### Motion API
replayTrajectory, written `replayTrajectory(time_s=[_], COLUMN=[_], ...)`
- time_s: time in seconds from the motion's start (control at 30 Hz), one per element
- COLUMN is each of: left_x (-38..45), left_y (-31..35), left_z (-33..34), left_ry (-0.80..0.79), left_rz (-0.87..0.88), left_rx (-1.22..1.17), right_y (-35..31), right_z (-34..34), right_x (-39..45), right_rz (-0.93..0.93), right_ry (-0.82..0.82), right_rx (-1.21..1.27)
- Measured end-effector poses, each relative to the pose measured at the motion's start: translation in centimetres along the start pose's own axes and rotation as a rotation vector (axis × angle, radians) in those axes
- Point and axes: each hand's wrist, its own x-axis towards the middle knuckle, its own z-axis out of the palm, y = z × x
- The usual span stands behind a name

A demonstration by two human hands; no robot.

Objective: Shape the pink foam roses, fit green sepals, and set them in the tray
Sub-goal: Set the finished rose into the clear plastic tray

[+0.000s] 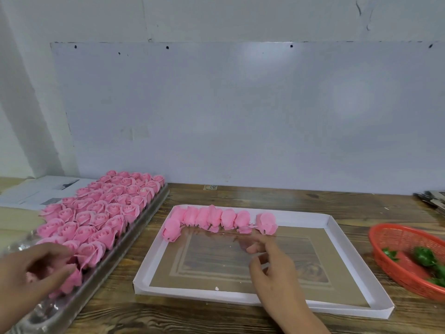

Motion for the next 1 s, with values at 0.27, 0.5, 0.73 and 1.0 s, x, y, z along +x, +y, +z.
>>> replayTrajectory(time_s=[0.27,0.5,0.73,1.0], left_x=[-0.5,-0.1,-0.8,-1.0], left_y=[19.4,20.8,20.1,20.1], left_z=[9.1,13.1,14.5,14.9], left_ry=[-0.289,-0.471,-0.270,-0.227], left_rz=[0.208,0.478,0.742,0.729], left_rx=[-0.076,-0.054,0.095,0.042], right_y=[0.1,0.7,2.1,3.7], right_z=[-0.1,-0.2,-3.0,-2.2], right_x=[-0.1,0.2,4.1,9.3], right_rz=[-0.018,0.024,0.338,0.429], right_ry=[-0.040,-0.035,-0.002,0.004], right_rx=[-0.097,-0.172,-0.253,-0.382])
